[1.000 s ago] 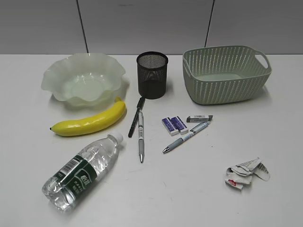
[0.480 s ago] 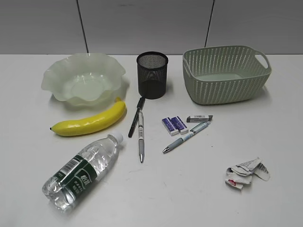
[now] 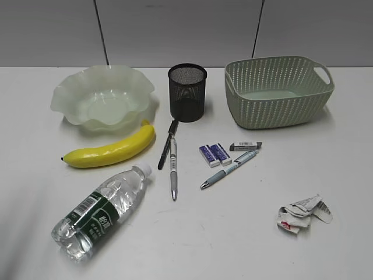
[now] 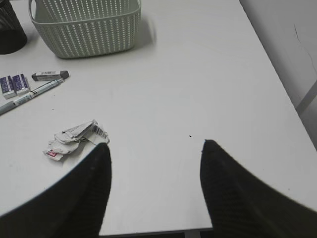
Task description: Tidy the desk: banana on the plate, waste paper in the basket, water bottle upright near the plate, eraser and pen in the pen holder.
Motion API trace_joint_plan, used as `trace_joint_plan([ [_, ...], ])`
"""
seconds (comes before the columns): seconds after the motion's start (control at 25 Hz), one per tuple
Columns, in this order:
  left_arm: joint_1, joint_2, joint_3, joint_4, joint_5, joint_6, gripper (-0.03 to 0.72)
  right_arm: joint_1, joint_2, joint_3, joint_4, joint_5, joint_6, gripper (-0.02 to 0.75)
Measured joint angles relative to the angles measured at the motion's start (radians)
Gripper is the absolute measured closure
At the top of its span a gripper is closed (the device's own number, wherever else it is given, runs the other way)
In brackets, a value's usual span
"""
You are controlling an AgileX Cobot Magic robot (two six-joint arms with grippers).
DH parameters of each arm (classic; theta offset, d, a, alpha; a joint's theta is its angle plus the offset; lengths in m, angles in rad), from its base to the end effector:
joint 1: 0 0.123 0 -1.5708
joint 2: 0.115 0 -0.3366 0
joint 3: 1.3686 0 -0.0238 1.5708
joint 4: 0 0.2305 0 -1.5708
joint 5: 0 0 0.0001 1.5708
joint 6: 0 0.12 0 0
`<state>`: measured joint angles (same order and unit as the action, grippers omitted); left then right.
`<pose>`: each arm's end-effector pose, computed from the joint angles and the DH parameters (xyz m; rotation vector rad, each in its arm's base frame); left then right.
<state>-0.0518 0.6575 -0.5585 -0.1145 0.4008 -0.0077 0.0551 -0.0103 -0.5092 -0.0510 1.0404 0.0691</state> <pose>0.0992 -0.0105 0.3311 -0.0319 1.9835 -0.1512 -0.0498 -0.0080 0.2587 0.0163 2.0035 0.0190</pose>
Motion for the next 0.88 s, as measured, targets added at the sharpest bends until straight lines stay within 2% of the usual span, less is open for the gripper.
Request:
trace_joint_plan([
  [0.16, -0.055, 0.336, -0.062, 0.0, -0.018, 0.059, 0.398, 0.0, 0.0, 0.0, 0.0, 0.0, 0.0, 0.282],
  [0.36, -0.159, 0.674, -0.213, 0.0, 0.04, 0.176, 0.295, 0.0, 0.0, 0.0, 0.0, 0.0, 0.0, 0.282],
  [0.52, -0.22, 0.892, -0.336, 0.0, 0.134, 0.281, 0.267, 0.0, 0.0, 0.0, 0.0, 0.0, 0.0, 0.282],
  [0.68, -0.253, 1.063, -0.464, 0.0, 0.233, 0.386, 0.195, 0.0, 0.0, 0.0, 0.0, 0.0, 0.0, 0.282],
  [0.76, -0.261, 1.13, -0.524, 0.0, 0.256, 0.406, 0.134, 0.0, 0.0, 0.0, 0.0, 0.0, 0.0, 0.282],
  [0.88, -0.264, 1.205, -0.585, 0.001, 0.264, 0.413, 0.108, 0.0, 0.0, 0.0, 0.0, 0.0, 0.0, 0.282],
])
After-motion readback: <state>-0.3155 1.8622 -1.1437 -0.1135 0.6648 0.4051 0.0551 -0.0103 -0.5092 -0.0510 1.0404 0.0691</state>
